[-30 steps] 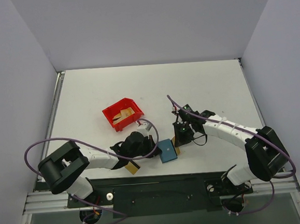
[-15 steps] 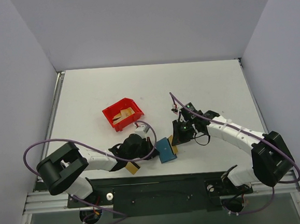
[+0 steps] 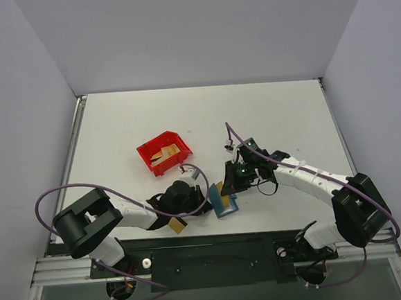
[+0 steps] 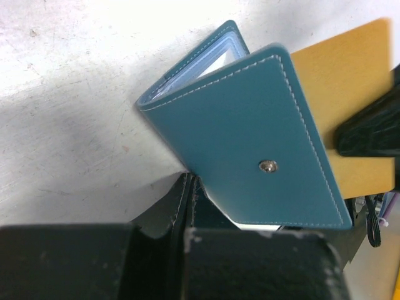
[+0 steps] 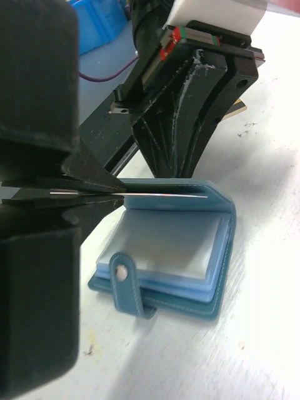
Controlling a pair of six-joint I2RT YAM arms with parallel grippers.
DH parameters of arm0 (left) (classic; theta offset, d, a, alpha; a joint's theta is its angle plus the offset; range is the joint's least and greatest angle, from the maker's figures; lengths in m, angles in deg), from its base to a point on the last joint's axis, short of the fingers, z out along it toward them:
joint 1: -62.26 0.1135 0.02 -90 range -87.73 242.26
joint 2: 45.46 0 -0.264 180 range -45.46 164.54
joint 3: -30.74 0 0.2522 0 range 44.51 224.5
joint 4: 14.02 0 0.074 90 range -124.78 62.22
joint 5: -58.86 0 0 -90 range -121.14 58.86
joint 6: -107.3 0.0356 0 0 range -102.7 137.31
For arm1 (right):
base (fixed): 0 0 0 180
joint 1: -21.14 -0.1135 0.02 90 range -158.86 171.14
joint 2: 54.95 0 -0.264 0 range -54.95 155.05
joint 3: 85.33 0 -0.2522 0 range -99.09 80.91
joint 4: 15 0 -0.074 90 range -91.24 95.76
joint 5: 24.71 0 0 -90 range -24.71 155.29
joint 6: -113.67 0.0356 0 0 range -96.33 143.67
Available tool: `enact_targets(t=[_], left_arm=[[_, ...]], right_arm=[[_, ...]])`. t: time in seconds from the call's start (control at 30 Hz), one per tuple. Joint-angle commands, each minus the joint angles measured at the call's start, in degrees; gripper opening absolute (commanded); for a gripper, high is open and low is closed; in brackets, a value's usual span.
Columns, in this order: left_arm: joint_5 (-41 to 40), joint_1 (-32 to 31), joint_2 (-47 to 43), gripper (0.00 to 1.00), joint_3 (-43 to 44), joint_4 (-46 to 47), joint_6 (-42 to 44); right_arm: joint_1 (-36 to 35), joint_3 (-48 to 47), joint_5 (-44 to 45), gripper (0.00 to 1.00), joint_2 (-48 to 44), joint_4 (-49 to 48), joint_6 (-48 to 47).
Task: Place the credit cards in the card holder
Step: Insert the credit card into the card holder.
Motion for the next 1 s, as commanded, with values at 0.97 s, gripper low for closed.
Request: enact_targets(t=[0.97], left_arm=[[-15.02,3.10,-21.66,0.00,5.08,-30.15,5.45]], right_arm=[[-8.98,-1.65,12.89,0.00,13.15,-4.29,1.52]])
